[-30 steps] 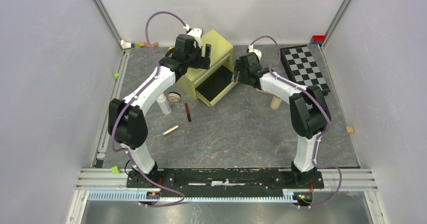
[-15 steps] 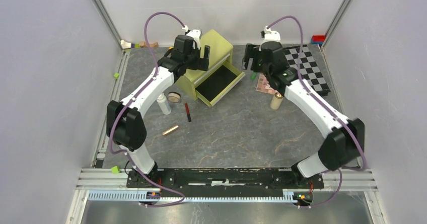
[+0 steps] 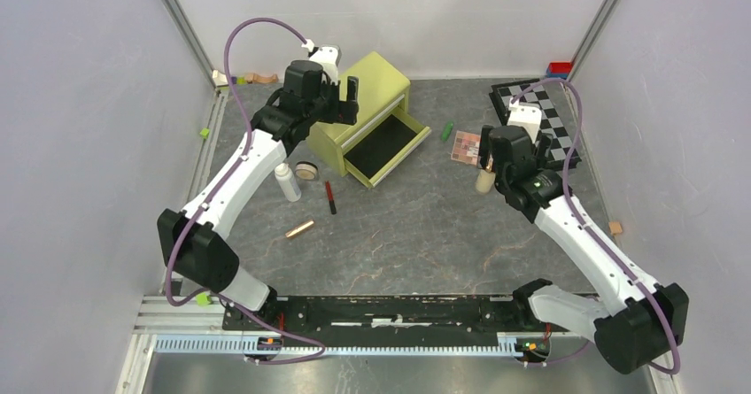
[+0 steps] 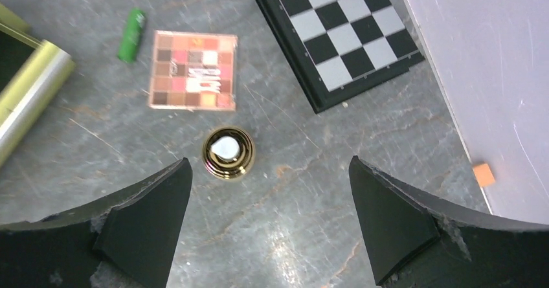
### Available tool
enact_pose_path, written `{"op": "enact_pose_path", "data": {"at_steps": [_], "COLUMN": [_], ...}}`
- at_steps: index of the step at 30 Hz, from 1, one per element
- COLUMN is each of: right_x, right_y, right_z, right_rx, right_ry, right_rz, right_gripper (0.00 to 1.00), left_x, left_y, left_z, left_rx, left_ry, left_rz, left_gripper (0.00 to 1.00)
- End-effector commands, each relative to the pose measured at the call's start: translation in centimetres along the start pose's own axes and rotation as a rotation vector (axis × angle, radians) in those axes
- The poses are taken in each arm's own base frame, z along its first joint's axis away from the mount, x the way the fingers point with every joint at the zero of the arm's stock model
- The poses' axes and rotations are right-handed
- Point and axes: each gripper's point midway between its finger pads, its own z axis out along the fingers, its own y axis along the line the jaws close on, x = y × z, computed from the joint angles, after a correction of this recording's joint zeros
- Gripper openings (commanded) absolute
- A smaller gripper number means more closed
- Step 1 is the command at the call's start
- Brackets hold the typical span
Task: Organize the makeup
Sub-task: Pick up the makeup from the center of the board.
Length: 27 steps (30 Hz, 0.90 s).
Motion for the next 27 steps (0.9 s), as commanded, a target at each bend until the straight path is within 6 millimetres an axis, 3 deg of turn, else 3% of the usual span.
{"op": "enact_pose_path", "data": {"at_steps": [1,9,16,21,27], "right_x": [1.7,4.9,6.5,7.5,8.6], "right_y": [-0.5,0.9,2.0,2.3,2.4], "right_z": [1.4,5.1,6.9,7.2,7.4], "right_rx": [0.031,-0.05,-0.104,-0.113,-0.122], "right_ry": [0.031,0.119,0.164,0.172,0.181], "right_rz": [-0.042,-0.011,-0.009,-0.002,-0.002], "right_gripper": [0.98,0.98,0.97,0.87,0.65], "left_x": [-1.0,-1.3,-1.3,-1.3,-1.5], "left_y": [0.3,0.8,0.8,0.7,0.7], "left_z": [-1.5,-2.1,-1.9,-1.8,-2.0], "left_rx": [-0.012,-0.037,-0.035,-0.032,-0.03], "left_ry": [-0.031,-0.045,-0.041,-0.041,-0.041], "left_rz": [0.027,0.04,0.043,0.043,0.047], "left_gripper": [1.0,1.0,1.0,1.0,1.0]}}
